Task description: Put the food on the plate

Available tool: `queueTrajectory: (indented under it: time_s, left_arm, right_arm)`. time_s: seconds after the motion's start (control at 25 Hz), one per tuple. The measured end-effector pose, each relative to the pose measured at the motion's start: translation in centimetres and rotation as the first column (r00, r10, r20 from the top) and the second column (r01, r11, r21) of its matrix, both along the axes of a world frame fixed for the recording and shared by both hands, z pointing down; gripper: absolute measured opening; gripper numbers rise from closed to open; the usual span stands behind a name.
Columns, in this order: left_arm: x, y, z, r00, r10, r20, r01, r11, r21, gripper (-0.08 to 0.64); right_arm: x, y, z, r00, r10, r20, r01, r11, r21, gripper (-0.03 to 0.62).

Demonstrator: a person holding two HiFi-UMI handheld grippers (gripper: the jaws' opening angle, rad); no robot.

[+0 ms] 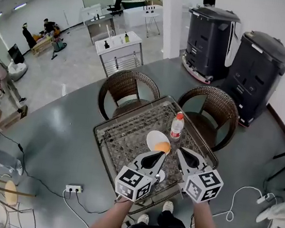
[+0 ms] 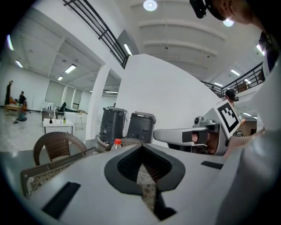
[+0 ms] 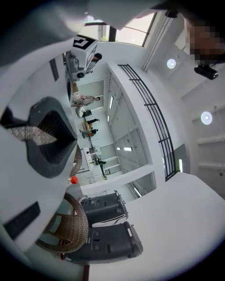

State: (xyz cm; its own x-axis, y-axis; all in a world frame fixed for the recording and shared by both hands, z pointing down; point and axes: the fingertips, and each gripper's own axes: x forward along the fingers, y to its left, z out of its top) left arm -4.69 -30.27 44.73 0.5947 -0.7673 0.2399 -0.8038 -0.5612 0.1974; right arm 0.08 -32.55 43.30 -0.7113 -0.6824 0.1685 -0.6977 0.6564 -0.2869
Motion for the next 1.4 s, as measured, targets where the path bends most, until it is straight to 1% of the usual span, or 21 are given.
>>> queueTrajectory:
  time_s: [0.12, 0.4, 0.84, 1.0, 1.4]
  left_arm:
    - [-0.2, 0.7, -1.2, 1.000, 0.003, -0.012, -0.003, 1.000, 0.016, 0.009]
    - [-0.4, 1.5, -3.1, 1.000, 0.010, -0.026, -0.009, 0.999, 0.037, 0.009]
    - [0.4, 2.0, -3.1, 0.999, 0.028, -0.022, -0.027, 0.999, 0.031, 0.009]
    - [0.3, 2.0, -3.3, 0.999, 0.031, -0.030, -0.030, 0.999, 0.036, 0.009]
    - [0.3, 1.8, -3.5, 0.999, 0.033, -0.042, -0.032, 0.999, 0.038, 0.009]
  right_arm:
    - [-0.3, 0.8, -1.4, 1.000, -0.004, 0.014, 0.003, 1.000, 0.030, 0.005]
    - [-0.4, 1.8, -3.0, 1.000, 0.006, 0.013, -0.007, 0.998, 0.058, 0.005]
    - [-0.1, 2.3, -3.3, 1.000, -0.003, 0.018, 0.002, 0.998, 0.057, 0.004]
    - [-0.4, 2.3, -3.4, 1.000, -0.018, 0.021, 0.017, 0.998, 0.054, 0.005]
    - [-0.4, 2.0, -3.5, 1.000, -0.015, 0.025, 0.013, 0.998, 0.057, 0.005]
